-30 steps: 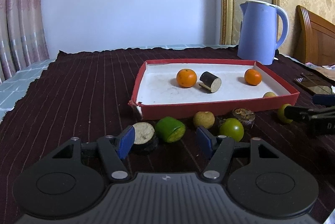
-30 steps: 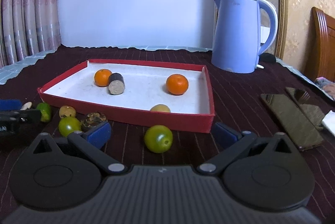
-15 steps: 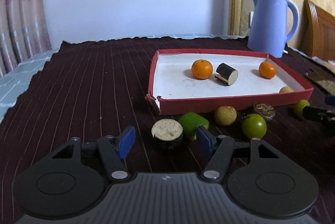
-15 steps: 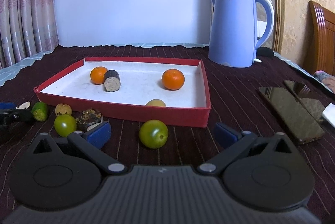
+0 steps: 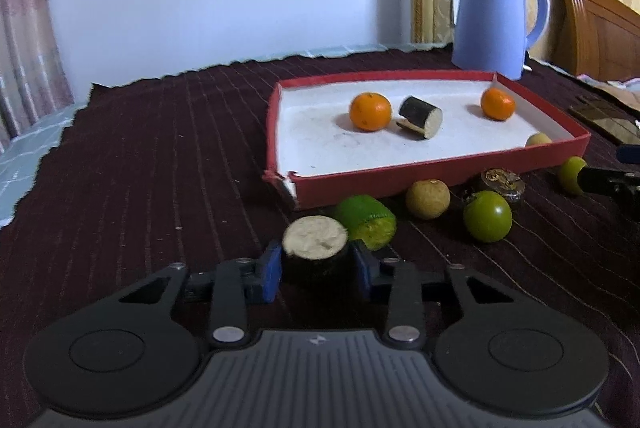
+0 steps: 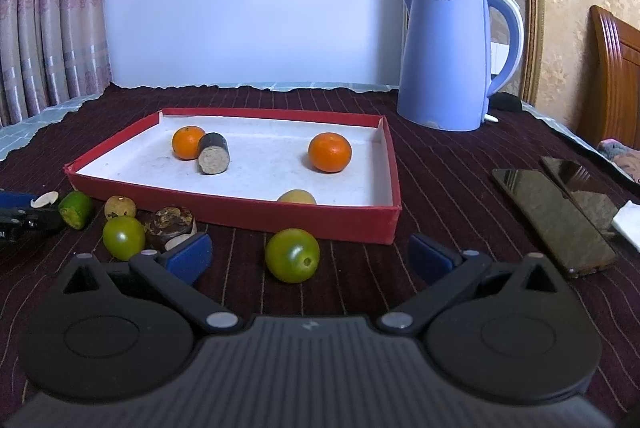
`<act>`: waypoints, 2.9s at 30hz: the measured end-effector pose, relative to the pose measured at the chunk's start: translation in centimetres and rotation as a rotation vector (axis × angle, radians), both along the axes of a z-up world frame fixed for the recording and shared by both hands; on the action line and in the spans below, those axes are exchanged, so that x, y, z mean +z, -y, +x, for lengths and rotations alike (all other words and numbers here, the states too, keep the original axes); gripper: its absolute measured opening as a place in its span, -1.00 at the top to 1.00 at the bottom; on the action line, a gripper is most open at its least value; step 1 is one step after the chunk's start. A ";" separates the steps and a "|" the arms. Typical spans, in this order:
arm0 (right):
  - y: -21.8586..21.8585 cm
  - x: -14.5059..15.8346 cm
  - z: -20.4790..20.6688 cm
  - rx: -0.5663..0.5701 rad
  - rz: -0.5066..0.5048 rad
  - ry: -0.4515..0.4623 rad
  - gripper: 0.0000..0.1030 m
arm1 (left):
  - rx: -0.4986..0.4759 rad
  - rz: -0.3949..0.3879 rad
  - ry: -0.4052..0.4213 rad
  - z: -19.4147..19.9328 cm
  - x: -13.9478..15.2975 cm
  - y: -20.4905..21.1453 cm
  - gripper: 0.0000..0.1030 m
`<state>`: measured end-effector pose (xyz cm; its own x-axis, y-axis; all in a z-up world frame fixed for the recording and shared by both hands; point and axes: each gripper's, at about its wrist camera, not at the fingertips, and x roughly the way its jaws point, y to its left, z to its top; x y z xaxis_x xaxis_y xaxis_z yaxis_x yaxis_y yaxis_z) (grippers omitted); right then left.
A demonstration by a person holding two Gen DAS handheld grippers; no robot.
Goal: Organize fruits
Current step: 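Close the right tool on the round green fruit beside the tray, then carry the cylinder piece over the tray with the left tool while the right tool carries the green fruit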
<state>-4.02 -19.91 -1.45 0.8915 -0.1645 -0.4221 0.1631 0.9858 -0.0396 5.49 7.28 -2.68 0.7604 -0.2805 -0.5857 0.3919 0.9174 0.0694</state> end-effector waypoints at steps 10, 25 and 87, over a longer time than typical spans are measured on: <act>0.9 -0.1 0.1 0.020 -0.046 -0.057 -0.80 | 0.070 -0.041 -0.010 0.0 0.2 -0.1 0.37; 0.1 -0.8 2.4 0.102 -0.035 -0.140 0.43 | 0.062 -0.059 0.048 -2.4 1.5 0.5 0.37; 0.3 3.9 2.4 0.035 0.002 0.036 0.42 | 0.107 -0.021 0.035 1.2 4.0 11.1 0.37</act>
<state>-1.61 -20.22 2.46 0.9113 -0.1321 -0.3900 0.1297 0.9910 -0.0324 6.69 -3.82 1.32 0.8068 -0.2081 -0.5529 0.2889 0.9554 0.0620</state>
